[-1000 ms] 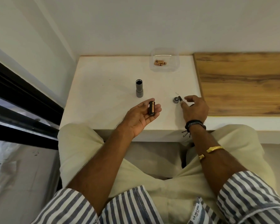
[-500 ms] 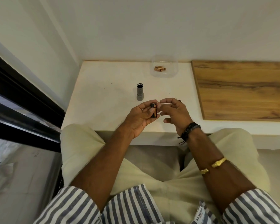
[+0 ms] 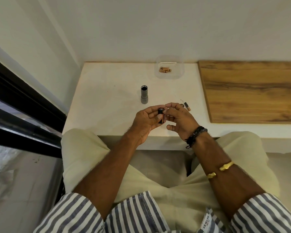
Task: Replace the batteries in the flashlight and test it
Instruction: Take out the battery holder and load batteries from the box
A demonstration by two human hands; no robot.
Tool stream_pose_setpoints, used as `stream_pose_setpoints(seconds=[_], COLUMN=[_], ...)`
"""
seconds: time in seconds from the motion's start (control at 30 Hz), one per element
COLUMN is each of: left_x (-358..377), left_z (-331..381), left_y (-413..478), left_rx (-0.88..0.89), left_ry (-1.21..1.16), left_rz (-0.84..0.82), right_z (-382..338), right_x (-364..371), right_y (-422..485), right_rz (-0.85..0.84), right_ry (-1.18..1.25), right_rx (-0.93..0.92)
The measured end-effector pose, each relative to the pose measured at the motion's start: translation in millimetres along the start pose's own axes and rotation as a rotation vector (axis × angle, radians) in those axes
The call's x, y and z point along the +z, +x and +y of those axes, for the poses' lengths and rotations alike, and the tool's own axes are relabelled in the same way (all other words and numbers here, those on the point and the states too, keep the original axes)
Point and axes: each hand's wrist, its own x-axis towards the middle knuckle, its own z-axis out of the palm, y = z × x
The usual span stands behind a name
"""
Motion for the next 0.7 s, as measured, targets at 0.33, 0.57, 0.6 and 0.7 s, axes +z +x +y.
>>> stream_pose_setpoints(seconds=[0.33,0.57,0.6,0.7], left_x=[7.8,9.4,9.0,6.2], left_z=[-5.7,-5.9,-4.9,-3.8], left_y=[-0.6,1.8,1.9,2.9], left_rx=[0.117,0.095,0.094,0.089], left_ry=[0.219,0.162,0.144,0.105], left_rz=[0.038,0.096,0.107,0.129], right_z=[-0.8,-1.3,-0.3,4.3], right_x=[3.4,2.7,4.4,7.3], right_y=[1.4,1.5,2.4,5.0], right_rz=[0.023,0.064,0.082,0.146], right_ry=[0.171,0.127,0.091,-0.005], right_rx=[0.099,0.014,-0.022,-0.107])
